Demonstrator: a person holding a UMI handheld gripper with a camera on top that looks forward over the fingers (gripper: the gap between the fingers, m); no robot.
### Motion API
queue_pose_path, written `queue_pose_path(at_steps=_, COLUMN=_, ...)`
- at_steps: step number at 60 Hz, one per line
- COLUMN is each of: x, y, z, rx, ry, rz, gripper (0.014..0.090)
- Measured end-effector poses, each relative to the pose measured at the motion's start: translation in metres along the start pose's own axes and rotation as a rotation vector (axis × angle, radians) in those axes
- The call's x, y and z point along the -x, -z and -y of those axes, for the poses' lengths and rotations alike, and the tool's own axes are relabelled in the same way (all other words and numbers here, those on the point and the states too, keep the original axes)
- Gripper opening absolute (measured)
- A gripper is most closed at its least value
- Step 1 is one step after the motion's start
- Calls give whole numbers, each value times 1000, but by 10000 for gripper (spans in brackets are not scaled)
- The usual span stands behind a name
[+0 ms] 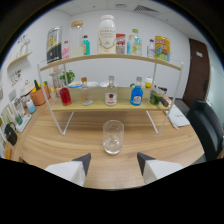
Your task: Make me a cup of Mojito.
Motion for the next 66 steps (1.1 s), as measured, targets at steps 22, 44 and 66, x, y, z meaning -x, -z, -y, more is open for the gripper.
queue_pose_path(at_steps=22, x=-15, y=12, z=-15, rx=21, ry=10, rz=-29, gripper=861)
queue_pose_path(at_steps=44, x=-100, y=29, z=-22, rx=61, ry=-70, rz=-33, gripper=864)
queue_pose_path(at_steps=66, x=-158, y=-39, z=92, rx=-50, ry=-42, rz=43, gripper=851)
